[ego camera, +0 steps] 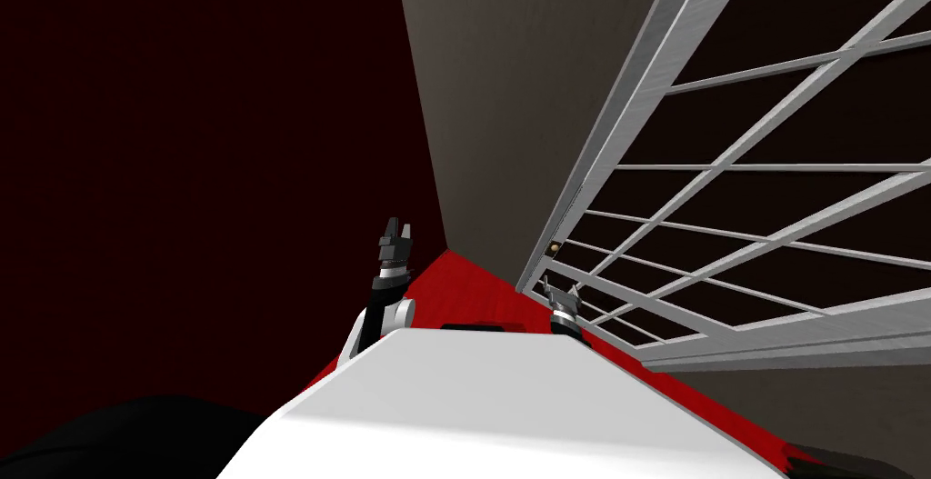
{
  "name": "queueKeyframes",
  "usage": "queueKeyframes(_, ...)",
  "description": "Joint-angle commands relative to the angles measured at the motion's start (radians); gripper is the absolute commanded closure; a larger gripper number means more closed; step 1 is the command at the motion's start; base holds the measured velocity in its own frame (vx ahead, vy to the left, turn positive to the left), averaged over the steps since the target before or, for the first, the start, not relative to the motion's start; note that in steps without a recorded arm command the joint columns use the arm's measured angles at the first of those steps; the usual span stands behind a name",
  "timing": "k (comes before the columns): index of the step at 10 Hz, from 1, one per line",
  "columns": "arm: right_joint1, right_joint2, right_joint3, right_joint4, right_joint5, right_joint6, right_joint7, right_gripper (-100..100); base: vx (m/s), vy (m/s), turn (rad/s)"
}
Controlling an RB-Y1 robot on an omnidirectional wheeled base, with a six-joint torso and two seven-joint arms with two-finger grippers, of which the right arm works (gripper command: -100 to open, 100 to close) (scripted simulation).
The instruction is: Pull the door open
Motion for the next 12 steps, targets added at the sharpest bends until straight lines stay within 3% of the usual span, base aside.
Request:
queueKeyframes(1, -0.013, -0.004, 0.011, 0.046, -0.026, -0.015, -0.032, -100, 0.089, -0.071, 0.088)
queueKeyframes(6, -0.030, -0.030, 0.034, 0.146, -0.103, -0.046, -0.122, -100, 0.084, -0.054, 0.097)
queueKeyframes(12, -0.041, -0.048, 0.050, 0.213, -0.155, -0.067, -0.183, -100, 0.047, -0.038, 0.054)
